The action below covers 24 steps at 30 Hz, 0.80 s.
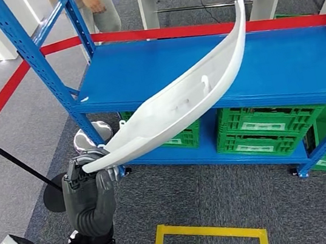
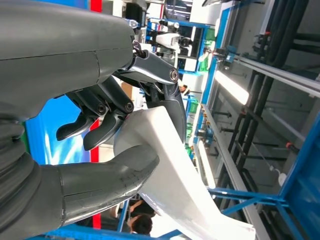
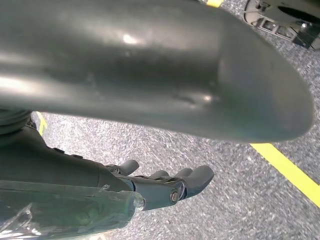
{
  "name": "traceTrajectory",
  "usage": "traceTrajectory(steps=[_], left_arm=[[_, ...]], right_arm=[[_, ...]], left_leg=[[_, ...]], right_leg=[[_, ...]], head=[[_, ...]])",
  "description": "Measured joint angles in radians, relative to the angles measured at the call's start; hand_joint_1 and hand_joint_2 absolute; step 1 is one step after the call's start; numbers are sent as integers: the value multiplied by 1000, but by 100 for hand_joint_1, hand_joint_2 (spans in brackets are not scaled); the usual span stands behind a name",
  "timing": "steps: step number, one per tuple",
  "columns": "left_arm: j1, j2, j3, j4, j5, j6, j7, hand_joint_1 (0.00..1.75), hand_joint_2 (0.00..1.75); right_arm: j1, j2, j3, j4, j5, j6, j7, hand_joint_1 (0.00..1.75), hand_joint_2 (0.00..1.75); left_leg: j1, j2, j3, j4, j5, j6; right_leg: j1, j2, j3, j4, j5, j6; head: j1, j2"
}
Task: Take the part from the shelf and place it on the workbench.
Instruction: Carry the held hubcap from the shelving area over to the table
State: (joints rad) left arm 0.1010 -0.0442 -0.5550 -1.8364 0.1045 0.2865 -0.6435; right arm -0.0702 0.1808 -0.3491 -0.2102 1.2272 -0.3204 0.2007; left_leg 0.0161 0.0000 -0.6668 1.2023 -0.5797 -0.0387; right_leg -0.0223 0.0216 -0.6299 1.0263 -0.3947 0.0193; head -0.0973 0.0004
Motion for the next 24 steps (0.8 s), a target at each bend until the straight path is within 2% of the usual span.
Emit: traceTrajectory(steps=[2,3,5,6,7,9,10,11,12,14,15,16,17,18,19,21,22,23,24], left_arm=[[0,0,0,0,0,0,0,175,175],[0,0,0,0,0,0,0,175,175],[-3,0,-1,0,-1,0,0,175,175],[-5,0,-2,-1,-2,0,0,175,175],[-6,0,-2,-1,-4,0,0,175,175],[-5,0,-3,-1,-6,0,-1,175,175],[-4,0,-3,-1,-6,0,-1,175,175],[-3,0,-4,-1,-7,-1,-1,175,175],[-2,0,-4,-1,-8,-2,-1,175,175],[-2,-1,-4,-1,-10,-3,-1,175,175],[-2,0,-4,-1,-10,-3,-1,175,175],[-1,0,-4,0,-10,-4,-1,175,175],[-1,0,-4,0,-10,-4,-1,175,175],[-1,0,-4,0,-10,-5,-1,175,175],[-1,0,-4,0,-10,-6,-1,175,175],[-1,1,-4,0,-10,-9,-1,175,175],[-1,1,-4,0,-9,-10,0,175,175],[-2,0,-4,0,-9,-12,0,175,175],[-1,0,-4,0,-8,-12,0,175,175]], right_arm=[[0,0,0,0,0,0,0,0,0],[1,0,0,0,0,0,0,0,0],[0,0,0,0,1,0,0,0,0],[0,-1,0,0,1,-1,-1,0,0],[1,-1,0,0,2,-1,-1,0,0],[4,0,0,0,2,-1,-3,0,0],[6,1,-1,0,2,-1,-3,0,0],[8,1,-1,1,2,-1,-3,0,0],[11,2,-1,1,2,-1,-3,0,0],[13,1,-1,1,1,-1,-2,0,0],[12,1,-1,1,2,-1,-3,0,0],[12,1,-1,1,2,-1,-3,0,0],[12,1,-1,1,1,-1,-3,0,0],[11,1,-1,1,1,-1,-3,0,0],[9,1,-1,1,1,-1,-3,0,0],[2,0,-1,0,2,-2,-3,0,0],[0,0,-1,0,2,-2,-3,0,0],[-2,0,-1,0,3,-3,-3,0,0],[-1,0,-1,0,3,-3,-3,0,0]], left_leg=[[0,0,-7,24,-12,1],[0,0,5,30,-16,5],[-8,1,116,-84,1,24],[-15,1,174,-160,23,31],[-23,0,213,-222,40,36],[-33,-1,198,-228,66,42],[-34,0,188,-231,82,48],[-34,1,175,-234,98,55],[-32,2,161,-236,113,61],[-31,4,131,-236,140,67],[-32,5,116,-235,152,68],[-32,6,99,-235,165,68],[-33,7,83,-234,178,66],[-32,7,67,-233,190,64],[-32,7,52,-231,202,61],[-33,6,33,-227,221,51],[-34,6,31,-225,229,46],[-34,6,31,-225,236,42],[-32,7,33,-226,243,37]], right_leg=[[1,-1,-5,0,4,-1],[5,-1,-18,0,14,-2],[14,-2,-56,0,52,1],[16,-2,-71,-3,73,6],[13,-2,-77,-9,89,13],[4,-4,-79,-28,117,29],[0,-5,-84,-33,117,35],[-1,-7,-94,-21,94,39],[0,-8,-108,13,50,42],[1,-11,-138,144,-66,45],[2,-11,-146,214,-101,46],[3,-11,-143,263,-112,47],[3,-11,-123,280,-100,48],[4,-11,-84,259,-79,48],[4,-12,-27,204,-64,48],[6,-12,95,54,-83,44],[8,-11,130,2,-100,39],[11,-9,144,-25,-111,33],[14,-8,140,-24,-106,24]], head=[[0,0],[-1,0],[-2,0],[-1,0],[0,0],[2,0],[2,0],[3,0],[5,0],[9,0],[10,0],[10,0],[10,0],[10,0],[10,0],[8,0],[8,0],[7,0],[6,0]])
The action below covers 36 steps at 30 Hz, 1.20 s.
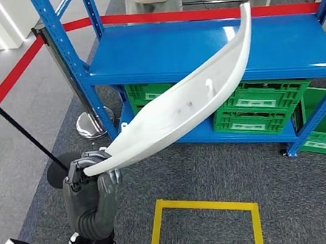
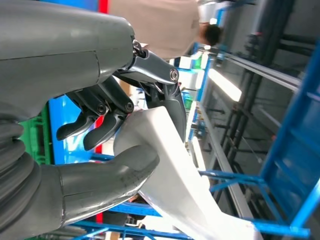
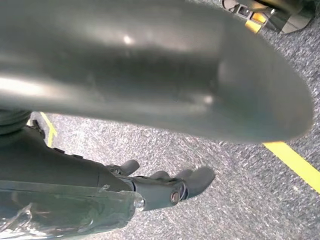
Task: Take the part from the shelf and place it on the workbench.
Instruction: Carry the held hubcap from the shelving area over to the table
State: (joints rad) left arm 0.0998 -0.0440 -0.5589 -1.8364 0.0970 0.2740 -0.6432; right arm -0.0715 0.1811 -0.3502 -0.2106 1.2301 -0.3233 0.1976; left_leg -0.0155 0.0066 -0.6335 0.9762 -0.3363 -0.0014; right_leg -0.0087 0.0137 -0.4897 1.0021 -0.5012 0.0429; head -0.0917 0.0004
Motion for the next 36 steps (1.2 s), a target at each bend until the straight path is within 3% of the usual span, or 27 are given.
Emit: traceTrajectory(steps=[2,3,4,6,7,8,9,10,11,13,14,16,17,18,19,21,22,23,24,26,28,30,32,34,36], left_arm=[[1,0,0,0,2,-1,0,175,175],[2,0,0,0,4,-1,0,175,175],[3,0,0,0,4,-1,0,175,175],[3,1,0,0,4,-1,0,175,175],[3,1,0,0,4,-1,0,175,175],[4,2,0,0,4,-1,0,175,175],[4,2,0,0,4,-1,0,175,175],[4,2,0,0,4,-1,0,175,175],[3,2,0,0,4,-1,0,175,175],[0,1,0,0,4,-1,0,175,175],[-1,1,0,0,4,-1,0,175,175],[-2,0,0,0,4,-1,0,175,175],[-1,0,0,0,4,-1,0,175,175],[-1,0,0,0,4,-1,0,175,175],[-1,0,0,0,4,-1,0,175,175],[-1,0,0,0,4,0,0,175,175],[-1,0,0,0,4,0,0,175,175],[-1,0,0,0,4,0,0,175,175],[0,0,0,0,4,0,0,175,175],[0,0,0,0,4,0,0,175,175],[0,0,0,0,4,1,0,175,175],[-1,0,0,0,3,1,0,175,175],[-1,0,0,0,2,1,0,175,175],[0,0,0,0,2,1,0,175,175],[0,1,0,0,2,1,0,175,175]], right_arm=[[2,0,0,0,0,0,0,0,0],[3,0,0,1,0,0,0,0,0],[3,0,0,1,0,0,0,0,0],[2,0,0,1,1,0,0,0,0],[2,-1,0,1,1,0,0,0,0],[3,-1,-1,1,1,0,0,0,0],[3,-1,-1,1,2,0,0,0,0],[3,-1,-1,1,2,0,0,0,0],[2,-2,-1,1,2,0,0,0,0],[0,-2,-1,0,3,0,0,0,0],[-1,-2,-1,0,3,1,0,0,0],[2,-2,-1,0,4,2,0,0,0],[5,-1,-1,1,4,3,0,0,0],[8,-1,-1,1,5,4,1,0,0],[9,-1,-1,1,5,5,1,0,0],[8,-2,-2,1,6,5,2,0,0],[7,-2,-2,1,6,5,2,0,0],[7,-2,-2,1,6,5,2,0,0],[7,-2,-2,1,6,5,2,0,0],[5,-2,-4,1,6,6,3,0,0],[1,-2,-5,1,7,5,3,0,0],[-1,-2,-6,0,7,5,3,0,0],[0,-2,-8,0,7,5,3,0,0],[-1,-1,-9,0,7,5,3,0,0],[-3,-1,-10,0,7,5,3,0,0]], left_leg=[[4,-1,-7,5,-2,-11],[6,-2,-19,28,-31,-17],[8,-3,-36,71,-79,-23],[12,-3,-75,203,-184,-33],[14,-3,-85,260,-208,-36],[16,-3,-82,292,-207,-37],[18,-3,-62,291,-187,-38],[21,-3,-24,256,-161,-38],[23,-3,28,196,-144,-38],[24,-8,125,61,-147,-32],[21,-10,149,17,-156,-26],[13,-12,146,-10,-151,-7],[10,-11,138,-12,-141,3],[10,-9,129,-14,-129,12],[10,-8,119,-16,-118,20],[7,-5,96,-15,-98,28],[4,-4,84,-14,-88,29],[2,-3,72,-14,-78,30],[1,-2,60,-13,-68,29],[-1,-3,39,-10,-51,26],[-3,-3,26,-7,-36,18],[-4,-3,21,-7,-21,8],[-2,-4,16,-4,-18,-2],[1,-5,-6,43,-76,-15],[6,-6,-46,167,-179,-27]], right_leg=[[1,-3,-12,0,15,-16],[0,-5,-21,-1,26,-24],[-2,-6,-33,-1,39,-30],[-2,-7,-64,0,64,-34],[-2,-7,-81,0,77,-32],[-2,-7,-98,1,89,-30],[-3,-7,-113,1,101,-27],[-3,-7,-127,2,112,-24],[-3,-6,-138,2,122,-20],[-2,-4,-154,3,141,-10],[-3,-3,-160,0,152,-3],[-10,-4,-168,-9,175,12],[-14,-4,-175,-9,171,17],[-15,-5,-184,7,148,21],[-15,-5,-199,49,106,23],[-11,-6,-232,184,4,23],[-10,-6,-242,249,-26,23],[-8,-6,-239,285,-32,21],[-6,-6,-217,285,-17,18],[-2,-6,-124,177,26,12],[2,-5,-26,37,26,6],[7,-3,2,-16,14,-3],[6,-4,-12,-16,27,-16],[3,-8,-29,-16,47,-30],[2,-9,-55,-16,70,-36]], head=[[1,0],[1,0],[0,0],[-3,0],[-5,0],[-5,0],[-5,0],[-5,0],[-5,0],[-4,0],[-4,0],[-4,0],[-4,0],[-2,0],[1,0],[9,0],[12,0],[13,0],[14,0],[14,0],[13,0],[14,0],[15,0],[13,0],[11,0]])
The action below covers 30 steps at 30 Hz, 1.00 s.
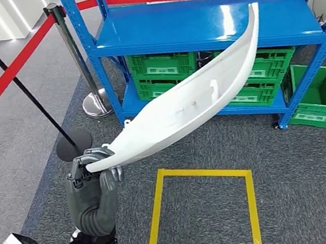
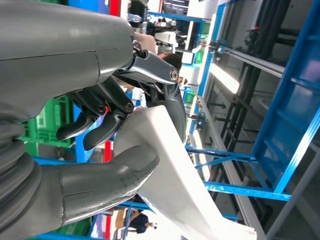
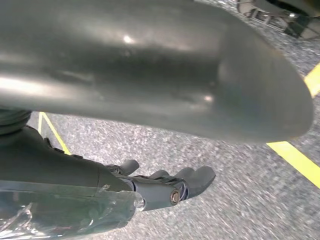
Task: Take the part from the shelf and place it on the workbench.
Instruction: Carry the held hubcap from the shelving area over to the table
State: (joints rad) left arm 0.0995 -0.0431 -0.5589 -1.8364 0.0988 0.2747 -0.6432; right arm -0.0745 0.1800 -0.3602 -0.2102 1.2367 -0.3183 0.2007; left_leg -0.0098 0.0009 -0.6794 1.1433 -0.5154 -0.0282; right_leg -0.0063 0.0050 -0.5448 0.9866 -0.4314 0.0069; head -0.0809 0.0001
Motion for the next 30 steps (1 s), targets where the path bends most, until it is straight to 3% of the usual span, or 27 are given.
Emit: traceTrajectory(steps=[1,2,3,4,6,8,9,11,12,14,16,17,18,19,20,21,22,24,26,27,28,30], left_arm=[[0,0,0,0,0,0,0,175,175],[0,1,0,0,0,0,0,175,175],[0,2,0,0,0,0,0,175,175],[0,2,0,0,0,0,0,175,175],[-1,2,0,0,2,0,0,175,175],[-4,1,0,0,4,0,0,175,175],[-5,0,0,0,5,0,-1,175,175],[-6,0,0,0,6,0,-1,175,175],[-6,0,0,0,7,0,-2,175,175],[-7,0,1,0,9,0,-2,175,175],[-7,0,2,0,10,0,-2,175,175],[-6,0,2,0,11,0,-2,175,175],[-6,0,2,0,11,0,-2,175,175],[-6,0,2,0,11,0,-2,175,175],[-6,0,2,0,11,0,-2,175,175],[-6,0,3,0,11,0,-2,175,175],[-7,0,3,0,12,0,-2,175,175],[-8,0,3,0,13,-1,-1,175,175],[-9,0,4,0,15,-1,-2,175,175],[-10,1,4,0,15,-1,-3,175,175],[-10,1,4,0,15,0,-6,175,175],[-10,3,4,0,13,3,-12,175,175]], right_arm=[[0,0,0,0,0,0,0,0,0],[0,0,-1,0,0,0,0,0,0],[0,0,-1,0,0,0,0,0,0],[0,0,-1,0,0,1,0,0,0],[-1,0,-1,0,0,1,0,0,0],[-4,-1,-2,-1,0,1,0,0,0],[-4,-1,-2,-1,1,2,0,0,0],[-3,-1,-2,0,1,7,0,0,0],[0,-1,-2,0,2,10,0,0,0],[2,-1,-2,0,3,13,1,0,0],[0,-1,-2,0,4,14,2,0,0],[-2,-1,-2,0,5,14,2,0,0],[-4,-1,-2,0,5,14,2,0,0],[-4,-1,-3,0,5,14,3,0,0],[-5,-1,-3,0,5,14,3,0,0],[-7,-1,-3,0,5,14,3,0,0],[-11,-1,-3,0,6,14,3,0,0],[-16,-1,-3,-1,7,14,3,0,0],[-19,-1,-3,-1,9,16,5,0,0],[-20,0,-3,-1,10,18,7,0,0],[-21,0,-3,-1,11,19,8,0,0],[-24,1,-3,-1,14,23,10,0,0]], left_leg=[[3,0,-17,68,-34,-4],[5,0,-23,117,-45,-6],[8,0,-13,134,-33,-8],[10,0,14,114,-6,-9],[16,-1,118,-15,33,-12],[16,-4,208,-152,23,-4],[12,-6,224,-185,15,3],[6,-5,212,-195,28,22],[5,-4,201,-195,39,33],[5,-1,175,-196,64,47],[2,0,145,-195,90,52],[0,0,129,-195,102,53],[-1,1,113,-194,114,52],[-2,1,98,-192,126,51],[-2,1,82,-191,138,49],[-3,1,69,-188,149,45],[-4,0,58,-185,159,41],[-4,1,48,-183,178,31],[-1,1,44,-185,191,20],[0,1,38,-179,181,13],[1,0,27,-160,154,7],[4,-1,-7,-62,57,-4]], right_leg=[[0,0,-16,1,12,0],[0,-1,-31,1,24,1],[0,-1,-46,2,36,3],[0,-1,-59,2,47,5],[0,1,-81,3,67,12],[1,4,-94,2,88,24],[0,5,-98,-1,99,30],[-8,5,-106,-7,116,42],[-11,4,-115,2,101,47],[-12,3,-145,81,13,53],[-10,2,-178,225,-88,54],[-9,2,-183,282,-105,54],[-8,2,-172,311,-99,52],[-6,2,-143,301,-74,49],[-4,2,-96,255,-45,47],[-3,2,-39,181,-37,45],[-1,3,19,98,-44,43],[4,6,76,-1,-74,36],[6,7,68,-10,-69,21],[5,6,59,-10,-62,13],[3,5,49,-11,-53,5],[2,3,27,-11,-29,-3]], head=[[-1,0],[-2,0],[-2,0],[-2,0],[-3,0],[-4,0],[-5,0],[-5,0],[-4,0],[0,0],[5,0],[6,0],[6,0],[6,0],[6,0],[6,0],[6,0],[5,0],[5,0],[6,0],[5,0],[1,0]])
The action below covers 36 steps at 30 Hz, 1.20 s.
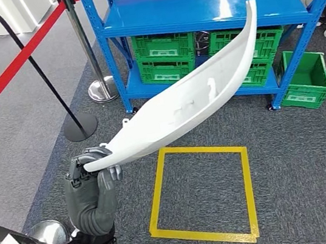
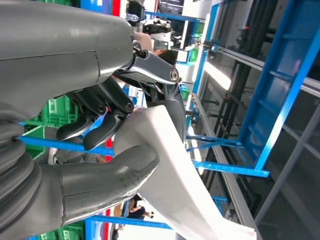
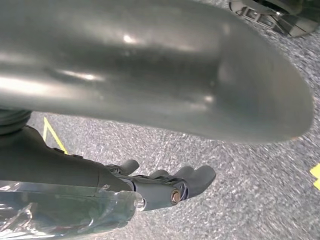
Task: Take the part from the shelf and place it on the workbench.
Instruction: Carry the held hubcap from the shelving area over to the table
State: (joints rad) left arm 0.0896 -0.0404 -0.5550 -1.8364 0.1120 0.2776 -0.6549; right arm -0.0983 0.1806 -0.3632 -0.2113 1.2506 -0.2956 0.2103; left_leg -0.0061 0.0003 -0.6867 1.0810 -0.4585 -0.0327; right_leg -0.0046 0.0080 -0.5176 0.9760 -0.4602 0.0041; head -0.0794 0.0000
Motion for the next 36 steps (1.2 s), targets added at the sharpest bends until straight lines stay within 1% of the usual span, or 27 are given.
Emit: traceTrajectory(steps=[1,2,3,4,5,6,7,8,9,10,11,13,14,15,17,18,19,20,23,25,29,36], left_arm=[[0,1,0,0,-1,1,-2,175,175],[0,2,0,0,-1,2,-3,175,175],[1,3,0,0,-1,3,-3,175,175],[1,4,1,0,-1,5,-4,175,175],[2,4,1,0,-1,6,-4,175,175],[2,5,1,0,-1,8,-4,175,175],[1,5,1,0,-1,8,-5,175,175],[1,4,1,0,0,9,-6,175,175],[2,4,1,0,1,9,-8,175,175],[3,4,2,0,2,9,-11,175,175],[7,4,3,0,2,9,-15,175,175],[17,4,5,-1,3,9,-23,175,175],[21,5,6,-2,4,9,-26,175,175],[24,5,7,-3,4,9,-28,175,175],[28,5,9,-5,6,9,-30,175,175],[29,5,10,-5,7,9,-31,175,175],[30,5,11,-6,9,8,-32,175,175],[30,5,12,-6,10,7,-32,175,175],[31,5,15,-6,15,-1,-33,175,175],[31,5,18,-6,16,-8,-34,175,175],[32,5,26,-6,17,-18,-36,175,175],[33,5,30,-6,16,-21,-36,175,175]], right_arm=[[-1,0,0,0,1,2,1,0,0],[-1,0,0,0,3,4,2,0,0],[-1,0,0,0,4,6,3,0,0],[-1,0,0,0,5,7,4,0,0],[-1,0,0,0,5,7,5,0,0],[-2,0,0,0,5,7,5,0,0],[-2,0,0,0,5,6,3,0,0],[-3,0,0,-1,3,5,-2,0,0],[-3,0,0,-1,-3,2,-16,0,0],[-4,0,-1,-1,-15,-3,-41,0,0],[-4,1,-5,-1,-37,-7,-79,0,0],[-3,2,-20,-1,-90,-12,-167,0,0],[-4,3,-29,-1,-111,-12,-201,0,0],[-4,4,-37,-2,-124,-13,-223,0,0],[-4,5,-49,-2,-133,-14,-246,0,0],[-4,5,-52,-2,-135,-14,-253,0,0],[-4,5,-55,-2,-137,-13,-257,0,0],[-3,6,-58,-2,-140,-10,-259,0,0],[-3,6,-69,-2,-150,6,-266,0,0],[-3,6,-76,-2,-157,19,-278,0,0],[-3,6,-84,-2,-167,34,-302,0,0],[-3,6,-92,-2,-167,37,-306,0,0]], left_leg=[[1,0,-20,71,-44,-4],[3,0,-35,133,-66,-7],[3,0,-37,172,-66,-8],[3,0,-21,172,-48,-7],[4,0,17,132,-23,-6],[4,0,71,65,-5,-3],[4,0,128,-13,-1,1],[3,-1,173,-78,-4,6],[2,-2,199,-120,-11,11],[1,-3,206,-140,-17,15],[0,-3,203,-143,-16,18],[-3,-3,199,-145,-12,22],[-4,-3,198,-145,-10,25],[-6,-3,197,-144,-7,29],[-8,-3,192,-144,-2,34],[-9,-3,189,-143,1,36],[-10,-3,187,-143,2,37],[-11,-3,185,-143,4,38],[-13,-3,181,-142,6,40],[-13,-3,178,-142,8,39],[-13,-3,173,-142,11,37],[-12,-3,168,-142,14,33]], right_leg=[[0,0,-13,1,12,-1],[0,0,-26,2,23,0],[0,-1,-40,2,34,1],[0,-1,-52,3,43,3],[0,-1,-63,3,52,5],[0,0,-71,3,60,8],[1,1,-78,4,67,12],[3,1,-83,5,73,16],[4,2,-86,6,79,21],[5,2,-90,6,81,19],[5,2,-92,6,82,12],[5,1,-95,3,82,-5],[4,1,-94,0,87,-6],[3,1,-94,-4,94,0],[-1,1,-92,-12,109,21],[-2,1,-93,-15,115,29],[-3,1,-94,-16,118,34],[-4,1,-95,-17,120,36],[-6,1,-99,-17,123,41],[-6,1,-102,-17,125,42],[-6,1,-108,-16,127,40],[-6,1,-114,-14,129,37]], head=[[-1,0],[-1,0],[-2,0],[-2,0],[-2,0],[-2,0],[-3,0],[-3,0],[-5,0],[-7,0],[-7,0],[-7,0],[-6,0],[-6,0],[-5,0],[-5,0],[-5,0],[-6,0],[-6,0],[-6,0],[-6,0],[-6,0]])
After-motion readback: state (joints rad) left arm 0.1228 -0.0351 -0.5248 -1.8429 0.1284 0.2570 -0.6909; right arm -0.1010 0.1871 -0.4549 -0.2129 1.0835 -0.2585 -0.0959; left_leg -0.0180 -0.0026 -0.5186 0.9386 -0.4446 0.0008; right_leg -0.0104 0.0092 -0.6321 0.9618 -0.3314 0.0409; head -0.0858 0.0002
